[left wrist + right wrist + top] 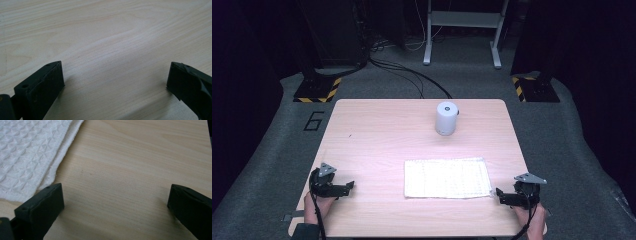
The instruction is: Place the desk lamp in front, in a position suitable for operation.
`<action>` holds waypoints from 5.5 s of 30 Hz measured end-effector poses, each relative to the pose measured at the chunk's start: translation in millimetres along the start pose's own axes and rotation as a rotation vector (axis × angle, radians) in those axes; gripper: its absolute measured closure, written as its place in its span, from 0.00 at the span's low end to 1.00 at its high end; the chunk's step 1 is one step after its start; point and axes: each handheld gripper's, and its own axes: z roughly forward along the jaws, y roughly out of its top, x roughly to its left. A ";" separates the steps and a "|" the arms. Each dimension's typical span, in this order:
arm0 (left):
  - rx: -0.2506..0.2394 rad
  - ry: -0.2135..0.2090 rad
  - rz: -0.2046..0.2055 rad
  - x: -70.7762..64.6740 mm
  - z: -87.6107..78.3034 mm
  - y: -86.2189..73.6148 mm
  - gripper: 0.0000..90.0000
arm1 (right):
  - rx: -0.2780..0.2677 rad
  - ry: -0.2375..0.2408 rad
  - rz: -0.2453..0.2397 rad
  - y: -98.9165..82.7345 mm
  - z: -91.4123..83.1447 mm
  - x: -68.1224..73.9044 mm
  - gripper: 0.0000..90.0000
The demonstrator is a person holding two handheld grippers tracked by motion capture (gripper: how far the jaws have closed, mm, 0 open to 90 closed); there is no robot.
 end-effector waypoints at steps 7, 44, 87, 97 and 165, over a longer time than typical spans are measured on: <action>0.001 -0.001 0.002 -0.1 -0.2 -0.1 0.01 | 0.000 0.000 0.000 0.0 0.0 0.1 0.00; 0.000 0.002 0.007 -1.0 -0.2 0.2 0.02 | -0.016 0.144 0.001 42.1 -7.4 43.1 0.01; 0.010 -0.007 0.014 -0.9 -1.1 0.5 0.02 | 0.128 0.259 -0.127 92.2 67.9 142.7 0.08; 0.010 -0.006 0.013 -0.9 -1.1 0.5 0.02 | 0.122 0.228 -0.121 91.3 69.4 144.5 0.15; 0.010 -0.005 0.010 -0.9 -1.3 0.5 0.03 | -0.191 -0.094 0.055 95.9 -44.3 45.5 0.93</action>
